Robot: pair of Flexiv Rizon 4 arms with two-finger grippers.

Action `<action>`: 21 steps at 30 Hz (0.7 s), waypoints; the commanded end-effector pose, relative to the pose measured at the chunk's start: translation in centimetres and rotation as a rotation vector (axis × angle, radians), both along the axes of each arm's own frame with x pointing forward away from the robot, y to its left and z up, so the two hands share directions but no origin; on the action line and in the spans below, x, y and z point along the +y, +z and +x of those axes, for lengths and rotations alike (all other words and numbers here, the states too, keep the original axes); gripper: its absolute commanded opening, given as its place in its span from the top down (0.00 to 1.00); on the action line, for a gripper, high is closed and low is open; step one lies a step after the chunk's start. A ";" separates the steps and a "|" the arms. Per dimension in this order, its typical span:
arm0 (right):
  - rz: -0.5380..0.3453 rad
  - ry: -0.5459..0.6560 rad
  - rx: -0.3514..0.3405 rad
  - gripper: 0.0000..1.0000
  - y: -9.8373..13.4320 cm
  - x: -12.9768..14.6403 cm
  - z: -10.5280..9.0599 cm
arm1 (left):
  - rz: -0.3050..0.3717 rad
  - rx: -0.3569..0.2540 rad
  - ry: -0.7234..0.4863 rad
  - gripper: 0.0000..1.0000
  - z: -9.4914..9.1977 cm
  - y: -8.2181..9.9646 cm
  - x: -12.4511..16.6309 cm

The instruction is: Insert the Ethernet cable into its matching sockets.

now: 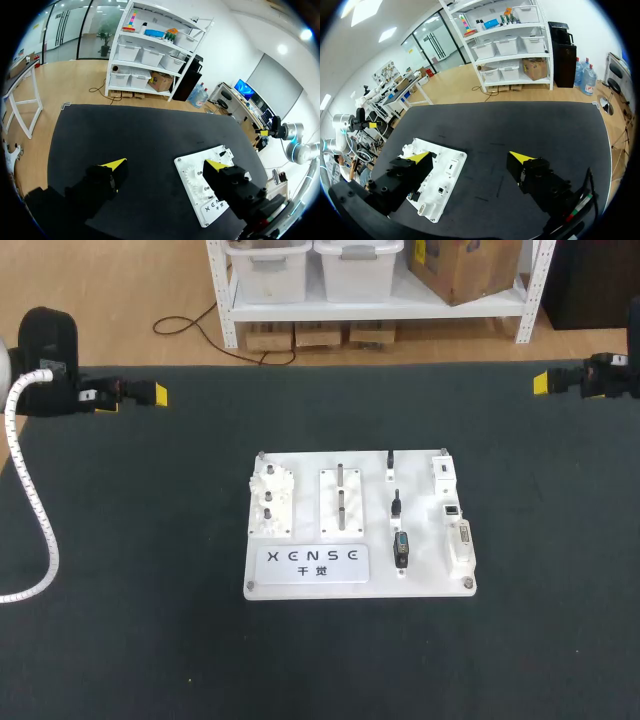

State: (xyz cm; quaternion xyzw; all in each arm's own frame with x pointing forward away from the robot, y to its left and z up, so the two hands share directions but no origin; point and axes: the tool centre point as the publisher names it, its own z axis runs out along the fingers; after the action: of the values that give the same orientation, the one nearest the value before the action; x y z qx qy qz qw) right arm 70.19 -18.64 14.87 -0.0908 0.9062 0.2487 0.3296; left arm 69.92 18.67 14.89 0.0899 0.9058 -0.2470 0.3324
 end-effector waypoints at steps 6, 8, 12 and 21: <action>-0.003 -0.002 0.000 0.00 0.1 0.0 -0.1 | 0.007 0.006 0.004 0.00 0.1 0.1 -0.2; -0.003 -0.002 0.000 0.00 0.1 0.0 -0.1 | 0.007 0.006 0.004 0.00 0.1 0.1 -0.2; -0.003 -0.002 0.000 0.00 0.1 0.0 -0.1 | 0.003 -0.108 -0.141 0.00 0.3 0.0 -1.8; -0.003 -0.002 0.000 0.00 0.1 0.0 -0.1 | -0.057 -0.349 -0.582 0.00 -1.0 -1.1 -8.1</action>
State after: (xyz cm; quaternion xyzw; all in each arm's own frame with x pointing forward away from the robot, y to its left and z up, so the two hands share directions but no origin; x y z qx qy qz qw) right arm 70.20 -18.63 14.87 -0.0909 0.9062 0.2487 0.3296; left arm 68.71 11.47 14.89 0.2535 0.8640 -0.2563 0.3515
